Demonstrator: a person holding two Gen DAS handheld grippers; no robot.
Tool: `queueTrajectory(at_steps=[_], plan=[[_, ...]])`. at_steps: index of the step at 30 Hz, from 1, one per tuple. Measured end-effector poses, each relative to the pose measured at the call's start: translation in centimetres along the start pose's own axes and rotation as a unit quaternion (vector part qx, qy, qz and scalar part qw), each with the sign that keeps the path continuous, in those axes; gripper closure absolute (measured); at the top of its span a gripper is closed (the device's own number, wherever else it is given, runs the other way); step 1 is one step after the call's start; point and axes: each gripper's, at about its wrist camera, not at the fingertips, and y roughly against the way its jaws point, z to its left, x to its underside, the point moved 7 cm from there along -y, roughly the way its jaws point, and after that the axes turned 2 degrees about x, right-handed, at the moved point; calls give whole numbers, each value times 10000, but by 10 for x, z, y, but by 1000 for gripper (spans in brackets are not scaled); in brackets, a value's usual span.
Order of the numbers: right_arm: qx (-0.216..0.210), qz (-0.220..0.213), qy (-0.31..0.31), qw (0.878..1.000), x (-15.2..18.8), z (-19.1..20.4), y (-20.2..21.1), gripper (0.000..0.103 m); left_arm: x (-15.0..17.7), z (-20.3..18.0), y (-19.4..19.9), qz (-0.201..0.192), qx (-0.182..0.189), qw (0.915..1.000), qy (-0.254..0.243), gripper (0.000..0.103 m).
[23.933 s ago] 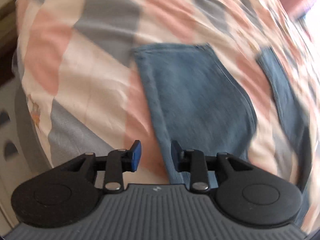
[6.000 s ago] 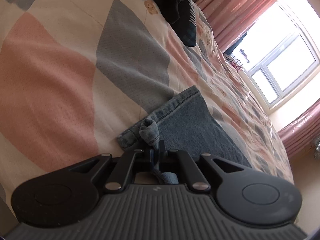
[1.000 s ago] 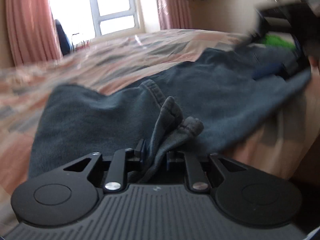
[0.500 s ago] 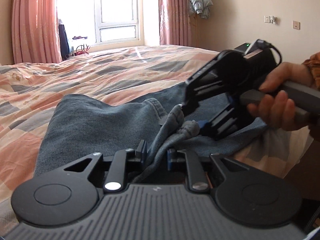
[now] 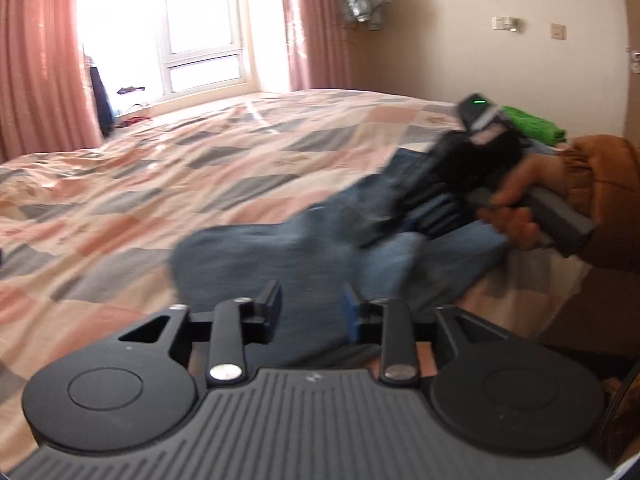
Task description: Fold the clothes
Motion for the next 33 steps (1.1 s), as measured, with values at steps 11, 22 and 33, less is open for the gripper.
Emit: queueTrajectory(at_steps=[11, 22, 33], plan=[[704, -522, 205, 9959, -29, -65, 113, 94, -7, 2, -56, 625, 650, 9890, -1172, 66], [1223, -1082, 422, 9857, -51, -94, 178, 94, -26, -3, -96, 783, 1045, 9743, -1834, 67], [1864, -1558, 235, 9697, -76, -147, 260, 94, -44, -23, -119, 825, 1586, 9631, -2013, 68]])
